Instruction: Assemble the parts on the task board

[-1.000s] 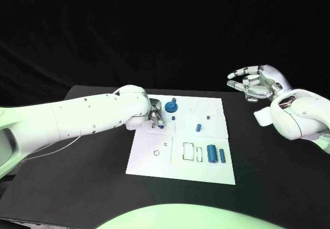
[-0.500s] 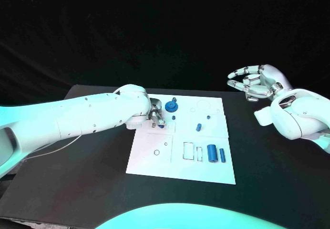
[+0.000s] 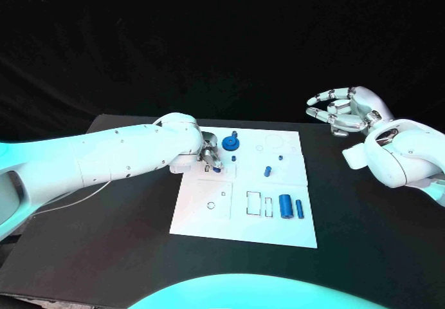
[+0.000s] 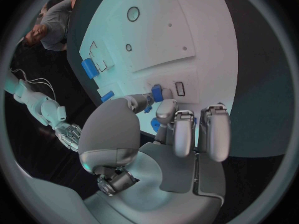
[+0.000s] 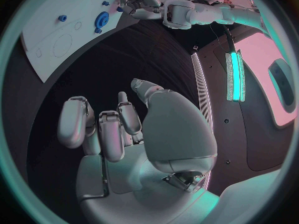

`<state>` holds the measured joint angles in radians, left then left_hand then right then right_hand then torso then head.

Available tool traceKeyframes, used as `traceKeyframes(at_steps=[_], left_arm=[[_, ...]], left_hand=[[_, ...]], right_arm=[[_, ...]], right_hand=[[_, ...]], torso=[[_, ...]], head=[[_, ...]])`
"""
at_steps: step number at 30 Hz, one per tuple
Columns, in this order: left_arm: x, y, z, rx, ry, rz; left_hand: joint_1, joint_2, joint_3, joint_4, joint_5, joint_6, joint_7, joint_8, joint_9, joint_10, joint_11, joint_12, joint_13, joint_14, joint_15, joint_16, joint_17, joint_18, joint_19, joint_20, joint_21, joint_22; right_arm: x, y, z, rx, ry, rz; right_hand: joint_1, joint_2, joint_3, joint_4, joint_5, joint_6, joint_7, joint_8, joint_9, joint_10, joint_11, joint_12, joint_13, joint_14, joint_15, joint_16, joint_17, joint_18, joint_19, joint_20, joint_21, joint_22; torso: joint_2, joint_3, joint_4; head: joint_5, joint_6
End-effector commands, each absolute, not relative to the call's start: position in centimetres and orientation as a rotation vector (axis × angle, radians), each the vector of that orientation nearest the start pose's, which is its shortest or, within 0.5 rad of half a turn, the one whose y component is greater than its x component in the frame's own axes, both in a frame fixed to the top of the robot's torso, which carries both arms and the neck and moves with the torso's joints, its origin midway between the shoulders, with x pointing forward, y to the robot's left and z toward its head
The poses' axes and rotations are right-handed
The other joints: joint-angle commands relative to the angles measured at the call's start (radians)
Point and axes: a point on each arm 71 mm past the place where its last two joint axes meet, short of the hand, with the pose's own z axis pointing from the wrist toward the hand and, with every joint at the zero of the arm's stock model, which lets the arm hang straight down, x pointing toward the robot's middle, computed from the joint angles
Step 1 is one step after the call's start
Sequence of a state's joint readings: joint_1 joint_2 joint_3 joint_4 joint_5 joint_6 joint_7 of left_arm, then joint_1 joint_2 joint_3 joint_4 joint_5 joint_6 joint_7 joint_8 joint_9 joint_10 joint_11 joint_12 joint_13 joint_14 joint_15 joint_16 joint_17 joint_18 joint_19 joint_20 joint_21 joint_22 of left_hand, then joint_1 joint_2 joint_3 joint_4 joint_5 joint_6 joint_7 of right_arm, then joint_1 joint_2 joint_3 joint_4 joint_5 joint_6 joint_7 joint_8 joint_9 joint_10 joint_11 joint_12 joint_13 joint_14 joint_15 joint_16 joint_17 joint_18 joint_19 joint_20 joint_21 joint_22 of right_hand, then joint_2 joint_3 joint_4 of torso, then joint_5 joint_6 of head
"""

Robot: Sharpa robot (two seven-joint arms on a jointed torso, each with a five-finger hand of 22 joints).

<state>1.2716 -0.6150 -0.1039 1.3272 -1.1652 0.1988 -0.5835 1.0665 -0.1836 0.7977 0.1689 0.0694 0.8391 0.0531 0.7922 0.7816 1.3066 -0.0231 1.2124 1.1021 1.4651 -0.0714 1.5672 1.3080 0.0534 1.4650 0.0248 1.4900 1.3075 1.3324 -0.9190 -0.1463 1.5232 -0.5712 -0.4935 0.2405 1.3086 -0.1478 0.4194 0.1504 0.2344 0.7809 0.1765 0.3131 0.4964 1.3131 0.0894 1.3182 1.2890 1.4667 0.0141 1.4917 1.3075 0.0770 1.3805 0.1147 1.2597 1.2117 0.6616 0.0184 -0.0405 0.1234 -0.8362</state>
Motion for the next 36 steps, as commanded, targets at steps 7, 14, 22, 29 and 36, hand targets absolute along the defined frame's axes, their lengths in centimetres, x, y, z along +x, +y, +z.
traceKeyframes(at_steps=[7,14,22,29,36], left_arm=[[51.09,16.49,-22.93,-0.015,2.367,-0.217],[51.18,16.43,-22.96,-0.019,2.369,-0.217],[51.23,16.40,-23.00,-0.022,2.372,-0.213],[51.31,16.48,-23.03,-0.025,2.373,-0.209],[51.35,16.52,-23.07,-0.027,2.377,-0.206]], left_hand=[[-0.031,0.001,0.016,-0.021,-0.001,0.013,-0.009,0.003,-0.003,0.005,-0.002,0.008,0.003,0.106,-0.010,0.004,0.263,-0.015,0.021,-0.007,0.007,0.085],[-0.057,0.001,-0.016,0.004,-0.004,0.020,-0.010,0.003,-0.005,0.006,-0.002,0.010,0.006,0.106,-0.010,0.004,0.263,-0.016,0.022,-0.008,0.007,0.087],[-0.074,0.003,-0.044,0.025,-0.005,0.025,-0.010,0.004,-0.006,0.009,-0.002,0.015,0.011,0.106,-0.010,0.004,0.263,-0.017,0.025,-0.008,0.009,0.092],[-0.089,0.006,-0.077,0.047,-0.004,0.031,-0.011,0.004,-0.007,0.014,-0.003,0.021,0.017,0.106,-0.011,0.004,0.263,-0.018,0.028,-0.009,0.011,0.098],[-0.095,0.009,-0.091,0.058,-0.004,0.033,-0.011,0.004,-0.008,0.015,-0.003,0.023,0.019,0.106,-0.011,0.004,0.263,-0.019,0.029,-0.010,0.013,0.102]], right_arm=[[49.67,-24.75,-14.64,0.534,1.464,1.092],[49.66,-24.74,-14.64,0.533,1.463,1.094],[49.61,-24.70,-14.64,0.533,1.463,1.096],[49.58,-24.68,-14.63,0.532,1.462,1.098],[49.56,-24.68,-14.62,0.532,1.462,1.100]], right_hand=[[-0.016,0.003,-0.005,0.014,0.007,-0.011,0.000,0.009,0.002,-0.005,0.000,-0.002,-0.002,0.048,-0.003,-0.005,0.064,0.013,-0.002,-0.002,-0.011,-0.004],[-0.021,0.003,-0.007,0.019,0.006,-0.012,0.000,0.010,0.002,-0.006,0.000,-0.002,-0.002,0.048,-0.003,-0.005,0.065,0.014,-0.002,-0.002,-0.012,-0.005],[-0.027,0.002,-0.010,0.024,0.004,-0.013,-0.001,0.011,0.002,-0.005,-0.001,-0.001,-0.002,0.048,-0.003,-0.006,0.064,0.014,-0.001,-0.002,-0.014,-0.006],[-0.033,0.001,-0.014,0.029,0.004,-0.014,-0.001,0.013,0.002,-0.006,-0.001,-0.001,-0.003,0.048,-0.003,-0.006,0.064,0.014,-0.001,-0.002,-0.016,-0.007],[-0.040,0.000,-0.019,0.036,0.002,-0.016,-0.002,0.015,0.003,-0.006,-0.001,-0.001,-0.004,0.048,-0.004,-0.006,0.063,0.014,-0.002,-0.003,-0.019,-0.010]], torso=[[0.000,0.0004,0.0003],[0.000,-0.0003,-0.0001],[0.000,0.0000,0.0007],[0.000,0.0004,0.0012],[0.000,-0.0001,0.0005]], head=[[-0.002,0.000],[-0.005,0.001],[-0.008,0.002],[-0.009,0.001],[-0.008,0.001]])
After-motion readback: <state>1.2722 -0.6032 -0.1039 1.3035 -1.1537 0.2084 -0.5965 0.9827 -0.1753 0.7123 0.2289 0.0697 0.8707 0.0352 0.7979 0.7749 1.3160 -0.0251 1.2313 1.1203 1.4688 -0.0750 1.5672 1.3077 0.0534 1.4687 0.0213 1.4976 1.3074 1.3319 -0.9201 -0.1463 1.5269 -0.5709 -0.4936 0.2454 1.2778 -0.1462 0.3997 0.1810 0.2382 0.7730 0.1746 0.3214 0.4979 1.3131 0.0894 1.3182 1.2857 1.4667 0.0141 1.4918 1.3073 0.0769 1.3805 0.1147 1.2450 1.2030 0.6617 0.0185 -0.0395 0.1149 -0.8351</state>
